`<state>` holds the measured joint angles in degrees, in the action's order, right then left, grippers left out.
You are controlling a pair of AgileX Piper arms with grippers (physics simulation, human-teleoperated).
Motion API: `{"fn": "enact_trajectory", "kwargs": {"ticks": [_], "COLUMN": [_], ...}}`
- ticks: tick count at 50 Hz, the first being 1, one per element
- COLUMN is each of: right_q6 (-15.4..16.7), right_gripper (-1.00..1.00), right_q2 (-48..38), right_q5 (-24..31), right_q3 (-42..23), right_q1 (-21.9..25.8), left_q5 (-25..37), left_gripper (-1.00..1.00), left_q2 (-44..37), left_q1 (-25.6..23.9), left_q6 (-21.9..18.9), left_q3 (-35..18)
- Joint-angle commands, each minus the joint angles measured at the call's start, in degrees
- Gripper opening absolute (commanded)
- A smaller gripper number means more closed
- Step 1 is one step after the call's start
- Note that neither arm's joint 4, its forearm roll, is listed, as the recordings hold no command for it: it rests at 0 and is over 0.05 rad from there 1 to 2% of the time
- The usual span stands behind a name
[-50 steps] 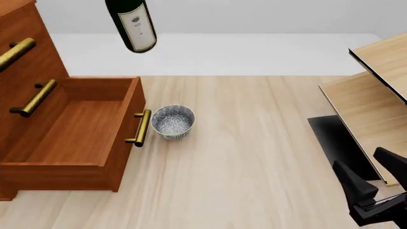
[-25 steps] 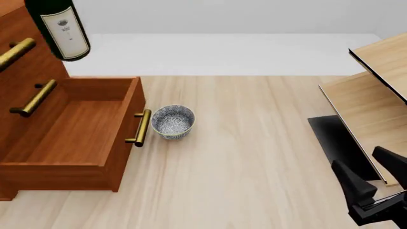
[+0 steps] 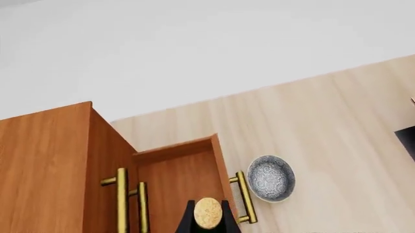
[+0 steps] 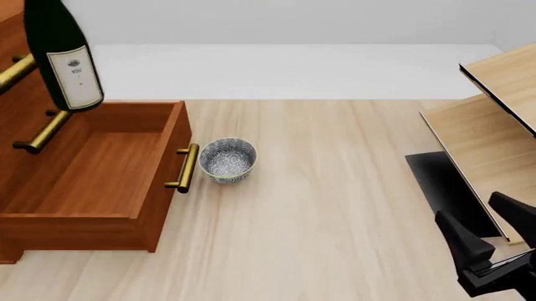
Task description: Put the wine bottle in the bottom drawer of the cabinet.
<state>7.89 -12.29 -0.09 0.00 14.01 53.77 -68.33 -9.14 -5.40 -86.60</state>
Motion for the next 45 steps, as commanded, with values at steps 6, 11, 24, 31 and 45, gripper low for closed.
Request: {"fn": "enact_trajectory", "kwargs": {"ticks": [6, 11, 24, 31, 45], "right_q6": [0.1, 0.2, 0.2, 0.1, 0.2], "right_gripper": [1.0, 1.0, 1.0, 1.0, 1.0], "right_q2": [-1.0, -1.4, -0.5, -0.3, -0.8], "right_q5": [-0.8, -1.1, -0.1, 0.1, -0.3], "right_q3": [0.0, 0.0, 0.0, 0.0, 0.0], "right_q1": [0.0, 0.2, 0.2, 0.2, 0.3], "left_q5": [-0.4, -1.7, -5.5, -7.0, -10.5], "left_gripper": [-1.0, -1.0, -1.0, -1.0, -1.0], "left_q2": [-2.9, -2.4, -1.6, -2.0, -1.3], "left_q1": [2.5, 2.7, 2.6, 3.0, 3.1], "left_q6": [-2.4, -1.8, -2.6, -2.0, -2.2], "left_q3": [0.6, 3.9, 10.5, 12.1, 18.0]}}
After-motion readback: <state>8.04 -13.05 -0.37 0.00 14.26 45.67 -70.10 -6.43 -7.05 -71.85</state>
